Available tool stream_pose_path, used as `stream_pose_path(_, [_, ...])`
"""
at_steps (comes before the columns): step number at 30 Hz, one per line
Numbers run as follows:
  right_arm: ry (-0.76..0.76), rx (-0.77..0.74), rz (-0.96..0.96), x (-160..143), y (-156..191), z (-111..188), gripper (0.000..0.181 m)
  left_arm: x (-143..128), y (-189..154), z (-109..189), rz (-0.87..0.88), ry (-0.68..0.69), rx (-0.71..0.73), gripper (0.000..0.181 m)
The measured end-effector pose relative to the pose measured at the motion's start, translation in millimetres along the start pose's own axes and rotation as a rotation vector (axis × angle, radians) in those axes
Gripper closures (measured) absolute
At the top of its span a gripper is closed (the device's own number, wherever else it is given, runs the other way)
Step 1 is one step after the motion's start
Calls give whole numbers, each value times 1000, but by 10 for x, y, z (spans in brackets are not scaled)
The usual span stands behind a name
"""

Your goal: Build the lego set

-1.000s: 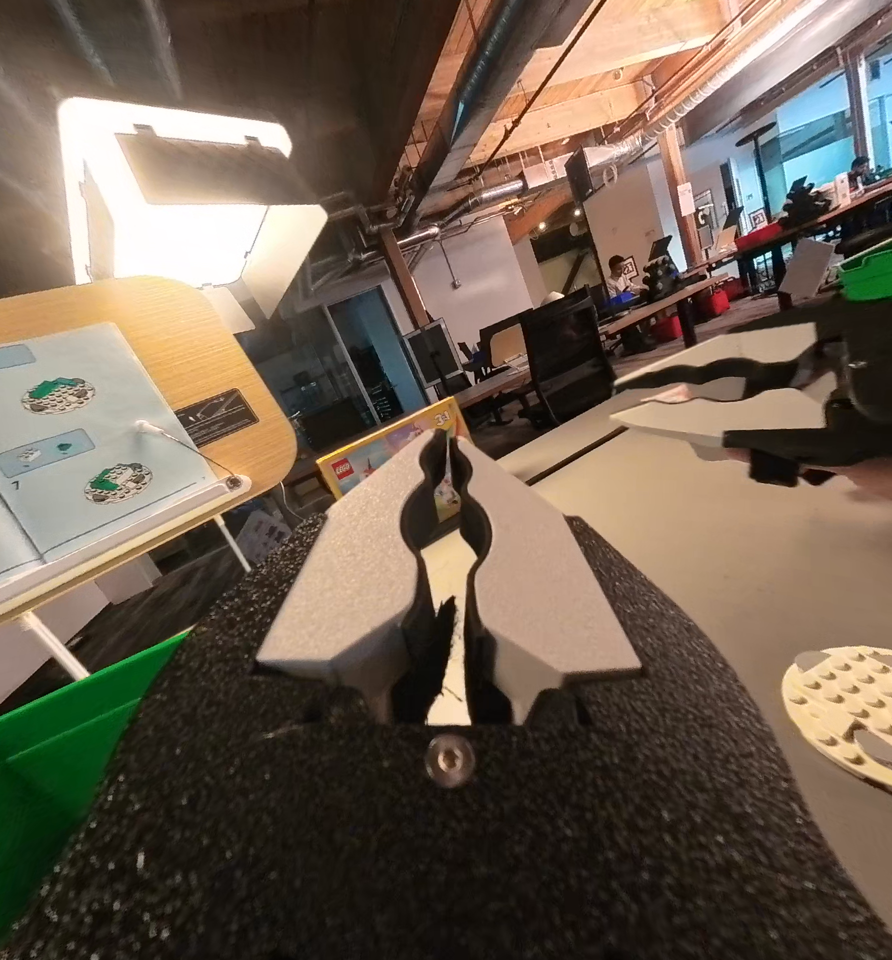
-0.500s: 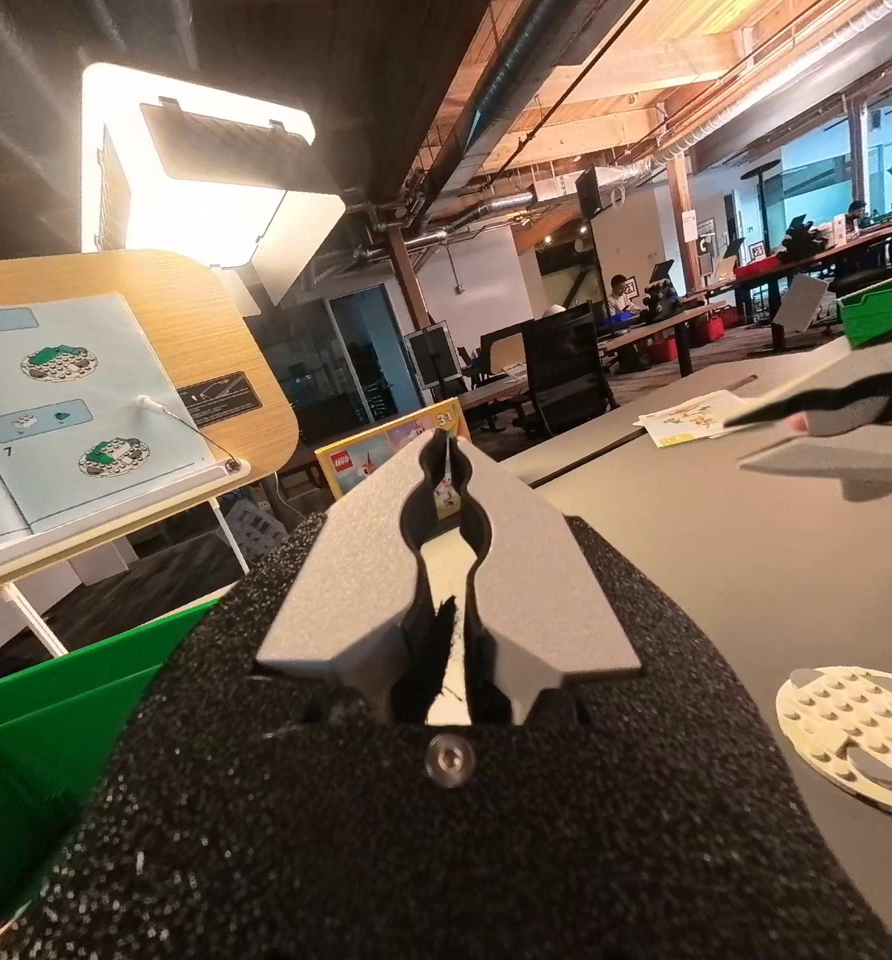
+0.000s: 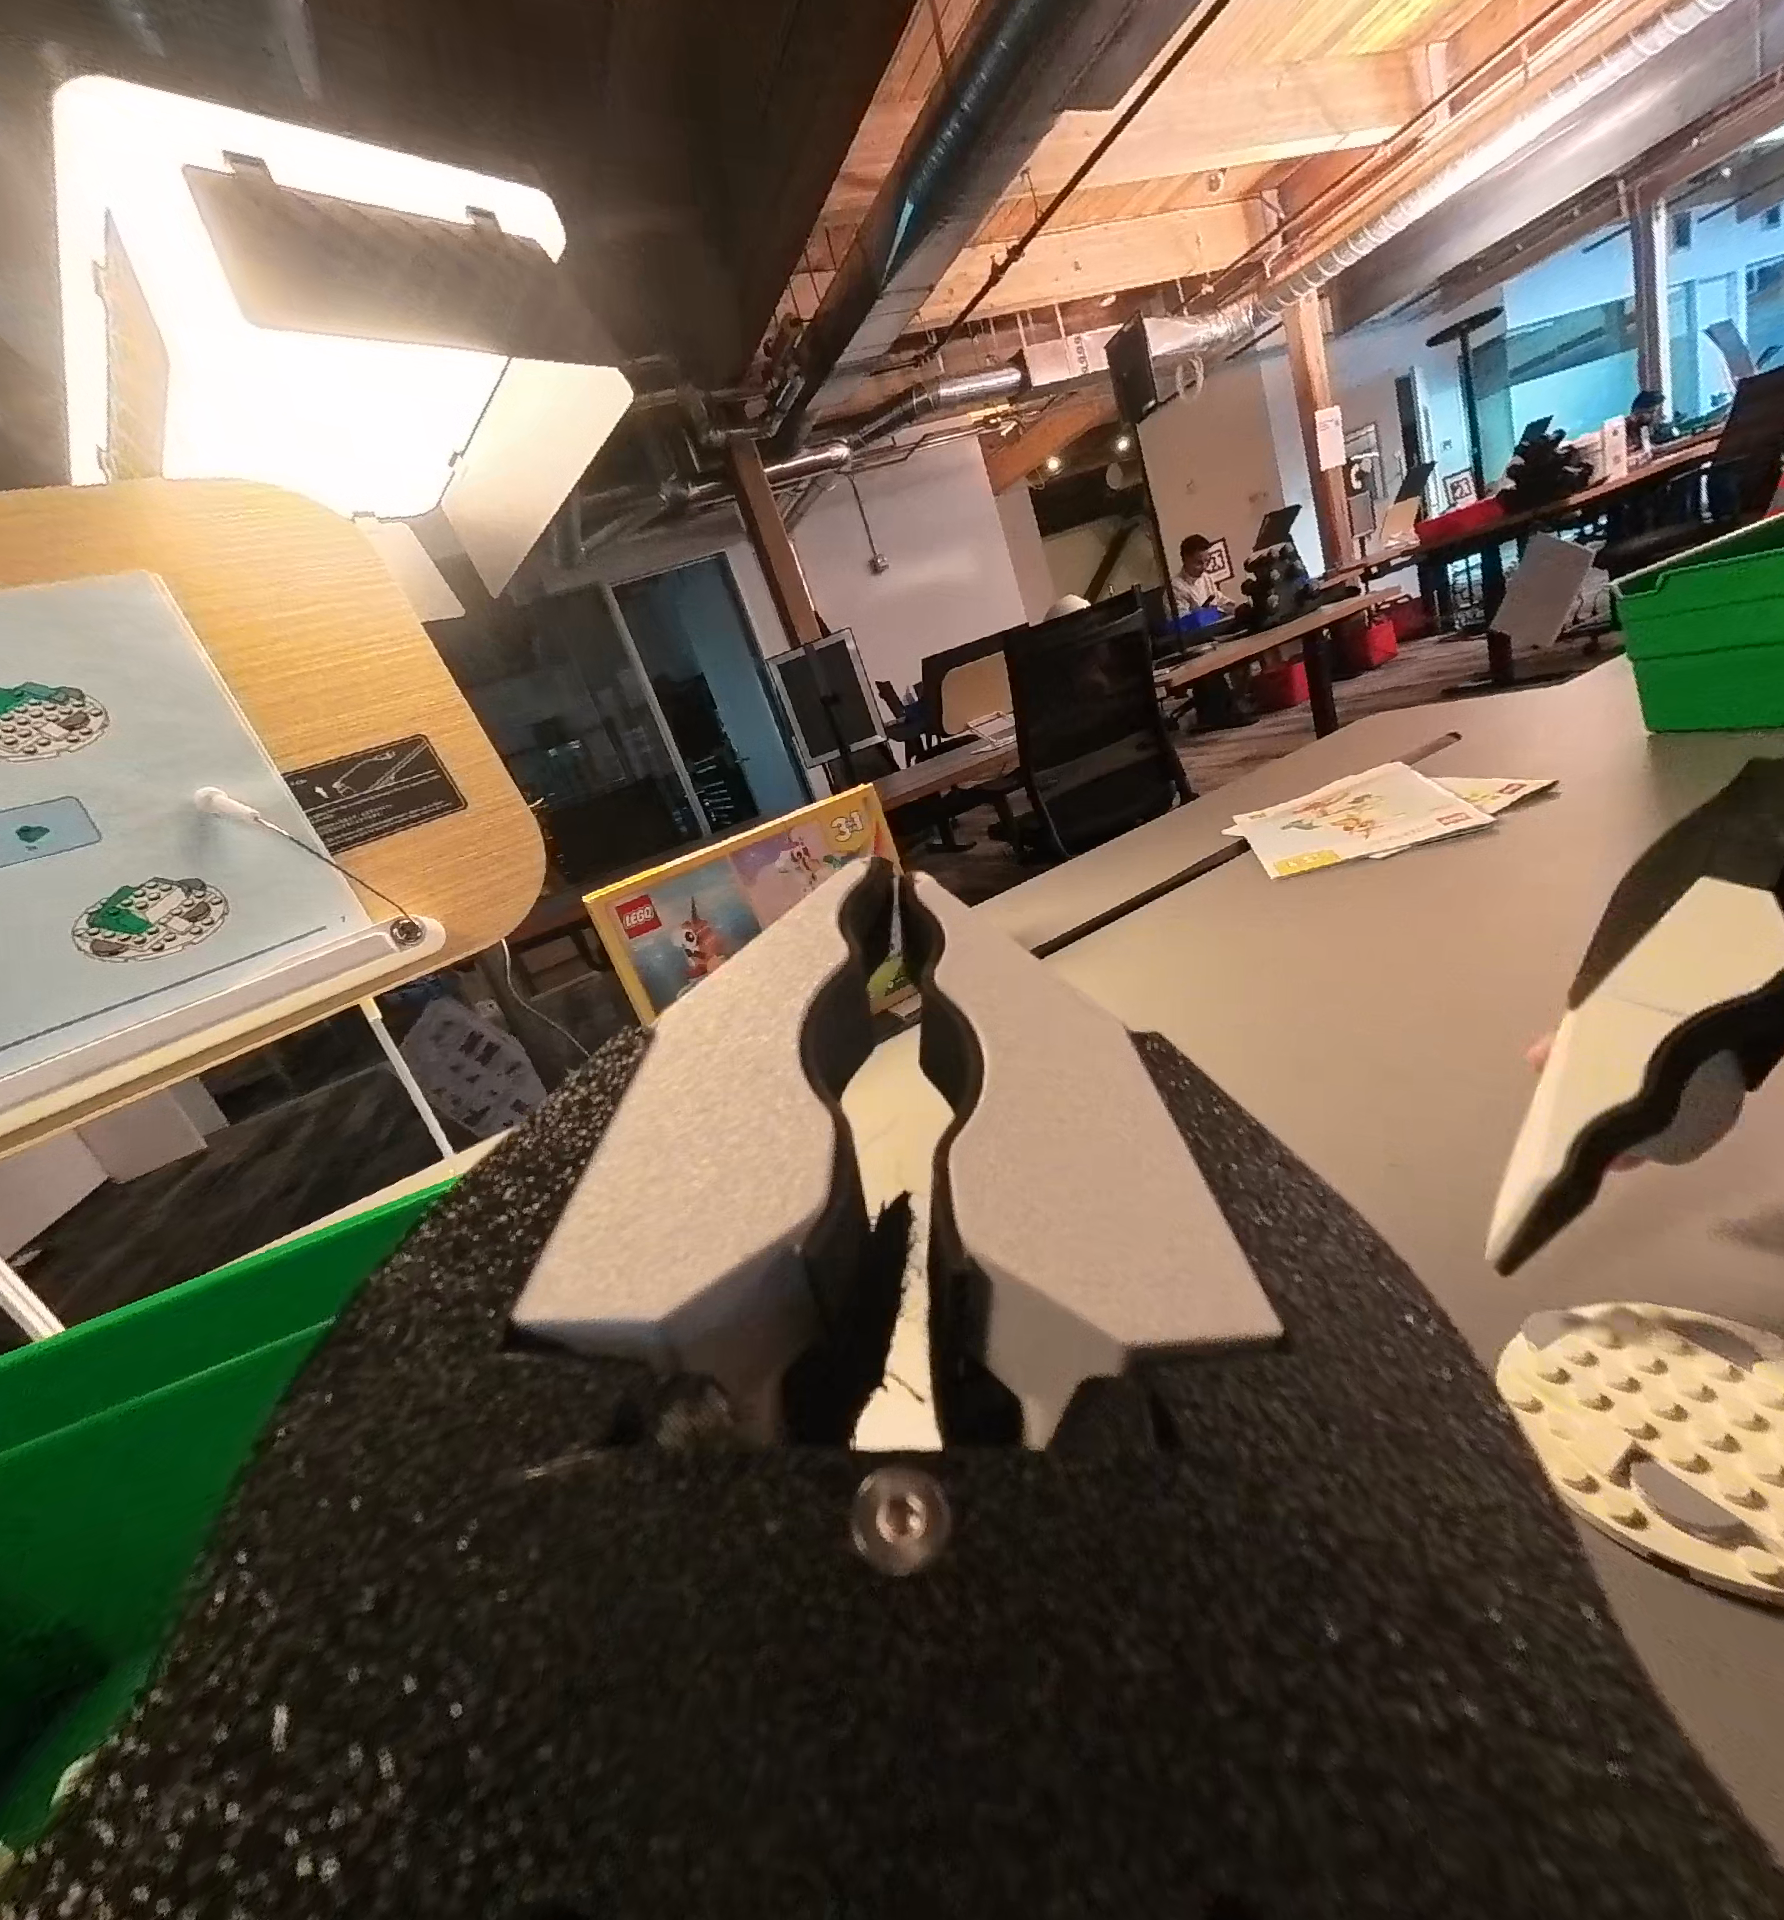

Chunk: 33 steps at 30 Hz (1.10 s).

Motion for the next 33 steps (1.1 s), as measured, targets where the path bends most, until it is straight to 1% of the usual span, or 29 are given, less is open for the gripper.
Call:
stream_pose_path(8, [82,-7,-21,-68,-17,-86,104,6,-51,-18,-5,4,-22,181])
stream_pose_path(15, [94,13,6,-74,36,-102,115,8,-74,-26,-13,10,-35,181])
stream_pose_path(17, [93,13,8,-71,40,-101,117,-7,-96,-39,-7,19,-54,181])
stream_pose_path(19, [89,5,21,-69,31,-96,117,-40,-176,-75,30,36,-124,181])
stream_pose_path(21, [76,-32,53,-64,-21,-80,117,-111,-292,-124,205,57,-243,181])
stream_pose_path(22, [65,-56,67,-52,-58,-64,117,-136,-337,-142,318,56,-298,175])
stream_pose_path(25, [-5,-159,99,55,-206,14,118,-223,-459,-179,650,84,-465,144])
stream_pose_path(26, [-32,-200,107,100,-262,47,118,-263,-496,-188,749,105,-505,132])
stream_pose_path(28, [-85,-284,119,189,-373,113,118,-356,-564,-200,899,157,-552,117])
stream_pose_path(29, [-104,-320,117,225,-422,143,118,-405,-611,-198,957,195,-571,113])
stream_pose_path(31, [-129,-372,111,278,-487,180,118,-489,-716,-197,1068,263,-607,114])
stream_pose_path(33, [-145,-404,118,318,-508,194,118,-478,-830,-205,1161,265,-673,117])
Point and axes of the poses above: each gripper's, where its closed fingertips meet, z back along the fingers, x out of its top, y = z × x across the jaws, the point moved 2 cm from there along z, back along the fingers, and after that the axes turned 14 degrees about -x, right-handed, at the moved point
